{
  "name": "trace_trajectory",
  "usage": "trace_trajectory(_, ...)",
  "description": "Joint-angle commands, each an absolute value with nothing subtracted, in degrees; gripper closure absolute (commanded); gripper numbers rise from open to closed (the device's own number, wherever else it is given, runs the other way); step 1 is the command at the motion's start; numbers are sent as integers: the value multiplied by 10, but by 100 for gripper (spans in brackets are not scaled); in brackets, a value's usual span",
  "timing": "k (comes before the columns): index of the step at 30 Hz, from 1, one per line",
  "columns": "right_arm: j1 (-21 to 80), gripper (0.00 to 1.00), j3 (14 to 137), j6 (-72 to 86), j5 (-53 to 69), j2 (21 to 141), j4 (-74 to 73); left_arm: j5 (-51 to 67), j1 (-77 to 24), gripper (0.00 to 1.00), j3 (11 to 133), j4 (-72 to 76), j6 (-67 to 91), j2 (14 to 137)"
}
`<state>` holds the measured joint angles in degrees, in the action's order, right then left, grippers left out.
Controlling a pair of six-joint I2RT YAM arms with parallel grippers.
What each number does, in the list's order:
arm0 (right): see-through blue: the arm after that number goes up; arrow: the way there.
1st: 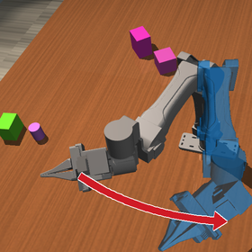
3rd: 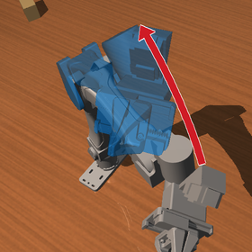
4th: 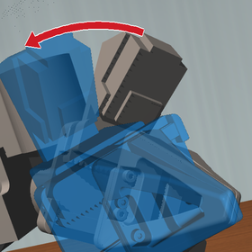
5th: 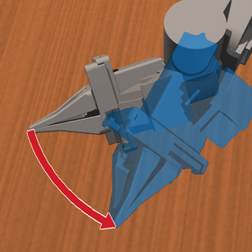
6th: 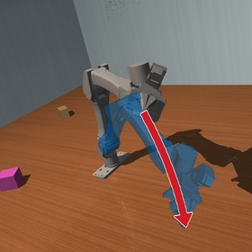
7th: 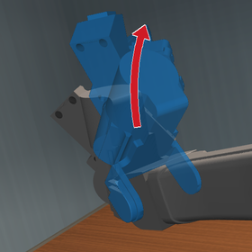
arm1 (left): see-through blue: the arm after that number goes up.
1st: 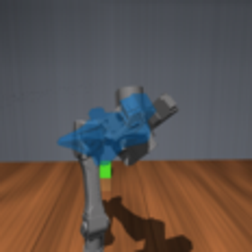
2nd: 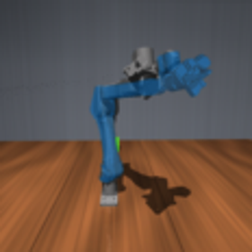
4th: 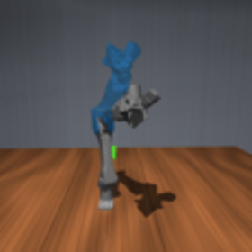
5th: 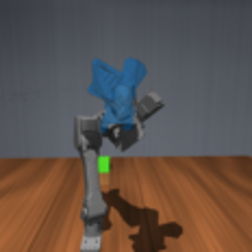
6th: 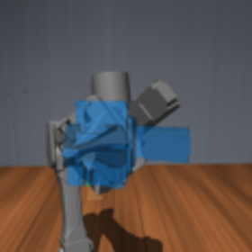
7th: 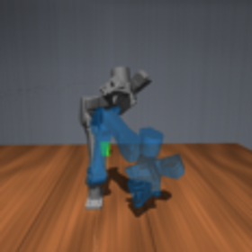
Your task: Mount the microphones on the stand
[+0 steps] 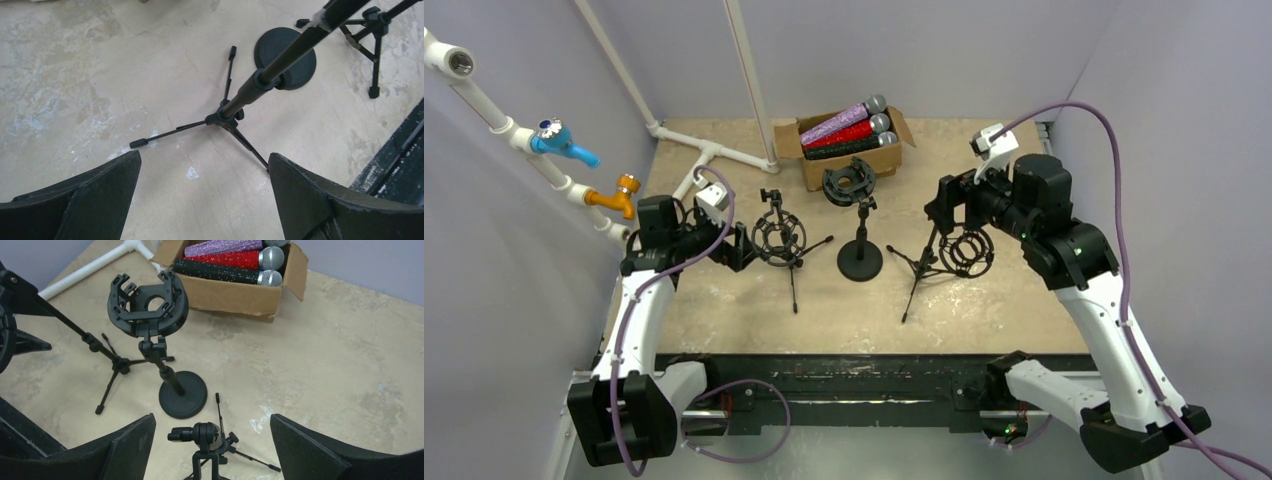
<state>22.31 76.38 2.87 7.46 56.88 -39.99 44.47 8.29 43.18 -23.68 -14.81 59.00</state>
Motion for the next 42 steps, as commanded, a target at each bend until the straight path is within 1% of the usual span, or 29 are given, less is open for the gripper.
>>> trace_trajectory(1,243,13,806,3,63,586,-469,505,88,0,465,-285,-197,582)
trace_trajectory(6,267,23,805,3,52,616,-474,521,88,0,473,-305,-203,577)
trace_trajectory(9,278,37,810,3,30,640,-484,526,88,0,483,-318,-201,573)
trace_trajectory(12,280,53,815,3,4,651,-486,534,88,0,494,-329,-199,567)
trace_trajectory(15,280,76,828,3,-23,658,-477,552,87,0,499,-326,-184,564)
trace_trajectory(16,280,81,833,3,-36,662,-472,560,88,0,499,-322,-180,563)
trace_trajectory(19,280,88,857,8,-81,679,-444,593,88,0,500,-331,-191,558)
trace_trajectory(21,279,90,868,12,-94,694,-413,613,88,0,496,-340,-209,552)
trace_trajectory(23,278,91,883,3,-137,720,-389,623,88,0,485,-333,-219,544)
trace_trajectory(25,273,91,908,-13,-172,754,-371,620,87,0,469,-306,-212,532)
trace_trajectory(28,247,91,949,-18,-187,805,-336,617,88,0,443,-248,-192,519)
trace_trajectory(31,208,93,985,-11,-176,846,-309,594,85,0,410,-162,-147,516)
trace_trajectory(34,175,94,1014,-4,-161,883,-290,600,86,0,384,-76,-108,523)
trace_trajectory(39,163,93,1041,-4,-149,941,-288,607,81,0,317,171,10,550)
trace_trajectory(42,157,92,1029,21,-143,952,-277,610,73,0,311,247,49,573)
